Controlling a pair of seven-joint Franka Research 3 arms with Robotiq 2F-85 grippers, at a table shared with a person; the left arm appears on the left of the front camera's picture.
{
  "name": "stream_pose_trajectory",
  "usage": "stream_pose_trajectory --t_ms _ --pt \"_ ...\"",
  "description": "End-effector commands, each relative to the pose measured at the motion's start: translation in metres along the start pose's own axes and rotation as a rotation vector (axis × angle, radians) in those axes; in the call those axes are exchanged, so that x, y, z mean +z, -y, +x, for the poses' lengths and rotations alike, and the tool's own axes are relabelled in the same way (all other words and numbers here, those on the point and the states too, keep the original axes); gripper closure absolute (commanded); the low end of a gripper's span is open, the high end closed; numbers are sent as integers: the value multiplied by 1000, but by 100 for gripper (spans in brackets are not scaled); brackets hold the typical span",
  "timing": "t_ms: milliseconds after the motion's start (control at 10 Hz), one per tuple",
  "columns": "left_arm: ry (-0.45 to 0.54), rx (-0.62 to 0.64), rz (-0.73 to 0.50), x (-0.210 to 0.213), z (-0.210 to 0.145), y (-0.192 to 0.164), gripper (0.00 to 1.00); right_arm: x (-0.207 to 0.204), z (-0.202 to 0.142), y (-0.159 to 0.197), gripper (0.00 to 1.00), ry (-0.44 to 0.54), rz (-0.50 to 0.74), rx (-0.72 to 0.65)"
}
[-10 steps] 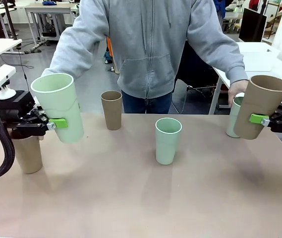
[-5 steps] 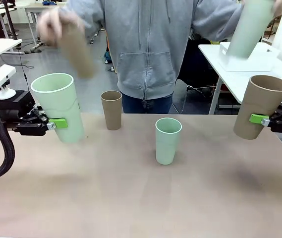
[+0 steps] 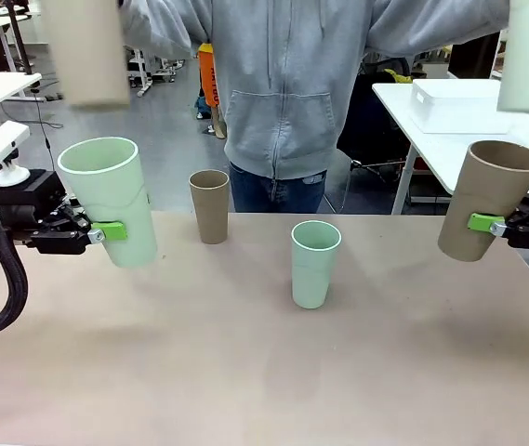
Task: Stack the cups and store them in the basket.
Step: Place the stack of Reusable plastic cups into the Pantry Basket.
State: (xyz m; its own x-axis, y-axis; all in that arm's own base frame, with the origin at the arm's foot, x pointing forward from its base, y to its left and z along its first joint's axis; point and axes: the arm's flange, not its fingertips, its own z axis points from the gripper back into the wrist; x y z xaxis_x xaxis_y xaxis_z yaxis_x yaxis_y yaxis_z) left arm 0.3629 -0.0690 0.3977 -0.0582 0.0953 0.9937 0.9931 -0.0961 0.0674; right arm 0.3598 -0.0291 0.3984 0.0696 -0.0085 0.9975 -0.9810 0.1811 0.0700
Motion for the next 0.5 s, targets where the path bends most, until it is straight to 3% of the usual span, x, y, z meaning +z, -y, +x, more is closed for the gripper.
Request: stream_pose_trajectory --t_ms 0,400 --pt "2 -12 -2 -1 2 0 15 1 1 0 16 1 -2 10" --pt "2 -12 -2 -1 2 0 15 1 1 0 16 1 -2 10"
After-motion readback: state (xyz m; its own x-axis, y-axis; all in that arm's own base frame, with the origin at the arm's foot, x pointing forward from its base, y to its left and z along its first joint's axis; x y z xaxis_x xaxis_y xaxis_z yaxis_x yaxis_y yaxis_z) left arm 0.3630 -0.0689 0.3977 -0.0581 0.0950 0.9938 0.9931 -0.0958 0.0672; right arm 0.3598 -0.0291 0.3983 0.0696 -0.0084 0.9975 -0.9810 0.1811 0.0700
